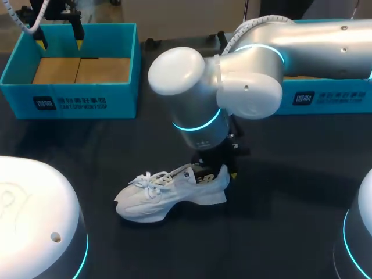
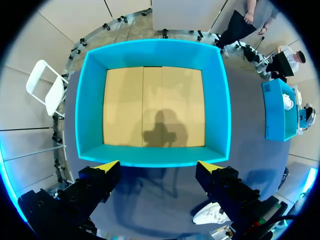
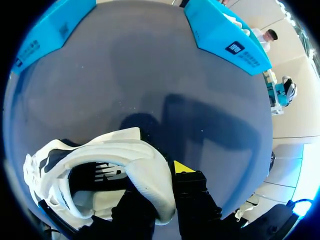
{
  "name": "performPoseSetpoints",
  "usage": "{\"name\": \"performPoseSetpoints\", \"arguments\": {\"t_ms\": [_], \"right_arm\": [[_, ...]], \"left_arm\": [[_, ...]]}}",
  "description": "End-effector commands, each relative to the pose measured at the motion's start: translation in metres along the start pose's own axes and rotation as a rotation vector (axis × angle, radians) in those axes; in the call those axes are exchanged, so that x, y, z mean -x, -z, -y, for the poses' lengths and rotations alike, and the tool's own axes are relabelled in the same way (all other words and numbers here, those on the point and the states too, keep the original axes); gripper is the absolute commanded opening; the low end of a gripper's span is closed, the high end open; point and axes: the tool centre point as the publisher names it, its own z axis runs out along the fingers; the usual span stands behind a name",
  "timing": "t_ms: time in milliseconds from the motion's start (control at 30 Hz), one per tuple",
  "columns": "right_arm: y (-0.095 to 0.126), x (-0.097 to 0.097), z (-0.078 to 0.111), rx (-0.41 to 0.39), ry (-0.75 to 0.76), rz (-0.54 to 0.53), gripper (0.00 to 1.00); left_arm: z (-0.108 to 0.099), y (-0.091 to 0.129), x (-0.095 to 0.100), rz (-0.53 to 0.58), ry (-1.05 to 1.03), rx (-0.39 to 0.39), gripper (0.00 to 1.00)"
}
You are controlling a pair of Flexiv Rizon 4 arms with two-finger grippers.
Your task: Take the shoe out of the shoebox, open the shoe tongue, remove and reinsert the insole, then place the shoe into the shoebox
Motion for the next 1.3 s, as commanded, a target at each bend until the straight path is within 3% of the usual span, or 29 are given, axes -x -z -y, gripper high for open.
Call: {"name": "performPoseSetpoints", "arguments": {"t_ms": [33,400,1133,1167,1300], "right_arm": [[-0.005,-0.013,0.010,-0.002,-0.202,0.042,0.00],[-0.009,-0.003,0.009,-0.005,-0.262,0.018,0.00],[-0.027,-0.015,-0.001,-0.038,-0.252,-0.006,0.00],[-0.027,-0.015,-0.001,-0.039,-0.252,-0.007,0.03],[-0.022,-0.014,0.002,-0.038,-0.252,-0.013,0.40]], "left_arm": [[0.000,-0.001,0.000,-0.002,0.000,-0.001,1.00],[0.000,-0.001,0.000,-0.002,0.000,-0.001,1.00],[0.000,-0.001,0.000,-0.002,0.000,-0.001,1.00],[0.000,-0.001,0.000,-0.002,0.000,-0.001,1.00],[0.000,-0.001,0.000,-0.002,0.000,-0.001,1.00]]}}
